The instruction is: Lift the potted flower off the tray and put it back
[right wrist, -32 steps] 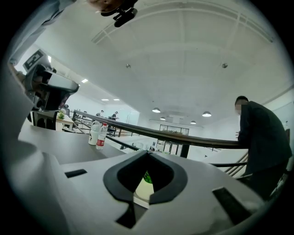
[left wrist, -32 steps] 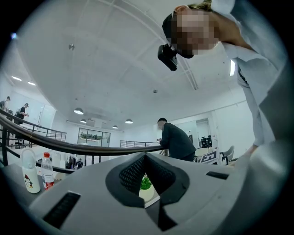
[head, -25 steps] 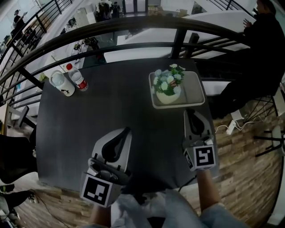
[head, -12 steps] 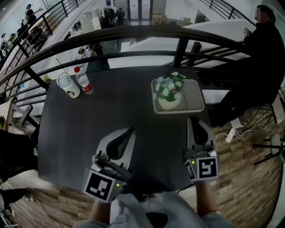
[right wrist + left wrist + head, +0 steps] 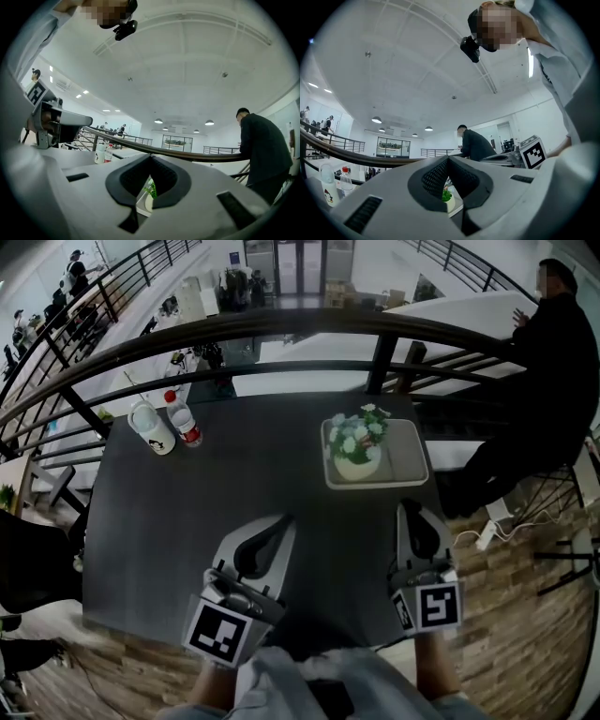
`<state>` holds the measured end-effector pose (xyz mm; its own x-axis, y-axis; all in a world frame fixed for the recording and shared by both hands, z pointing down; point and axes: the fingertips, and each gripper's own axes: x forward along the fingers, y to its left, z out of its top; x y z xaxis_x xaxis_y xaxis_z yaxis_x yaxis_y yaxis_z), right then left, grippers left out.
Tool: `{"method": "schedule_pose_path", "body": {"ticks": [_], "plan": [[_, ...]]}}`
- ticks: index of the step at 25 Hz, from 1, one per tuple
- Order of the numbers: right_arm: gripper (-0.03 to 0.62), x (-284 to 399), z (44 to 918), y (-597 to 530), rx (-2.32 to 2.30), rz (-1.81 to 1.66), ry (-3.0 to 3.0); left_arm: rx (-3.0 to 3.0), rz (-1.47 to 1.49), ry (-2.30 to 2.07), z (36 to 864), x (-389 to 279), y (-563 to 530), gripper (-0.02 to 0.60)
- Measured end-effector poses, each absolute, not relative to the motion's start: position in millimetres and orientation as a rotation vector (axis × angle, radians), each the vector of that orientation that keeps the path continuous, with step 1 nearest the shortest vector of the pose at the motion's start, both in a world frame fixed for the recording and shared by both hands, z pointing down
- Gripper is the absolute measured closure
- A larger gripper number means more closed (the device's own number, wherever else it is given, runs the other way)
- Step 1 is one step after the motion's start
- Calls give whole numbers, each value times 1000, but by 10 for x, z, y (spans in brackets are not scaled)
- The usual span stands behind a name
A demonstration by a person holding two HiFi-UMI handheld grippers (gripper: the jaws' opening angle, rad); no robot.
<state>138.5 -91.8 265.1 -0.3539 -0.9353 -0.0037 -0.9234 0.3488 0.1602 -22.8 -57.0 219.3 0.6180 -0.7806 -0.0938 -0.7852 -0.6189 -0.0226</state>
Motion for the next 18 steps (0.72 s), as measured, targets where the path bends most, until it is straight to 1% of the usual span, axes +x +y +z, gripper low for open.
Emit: {"method": "schedule_pose_path", "body": {"ticks": [18], "plan": [[591, 1305, 2648, -882, 1705, -201, -2511, -2783, 124, 1325, 2171, -219, -525, 583]]}}
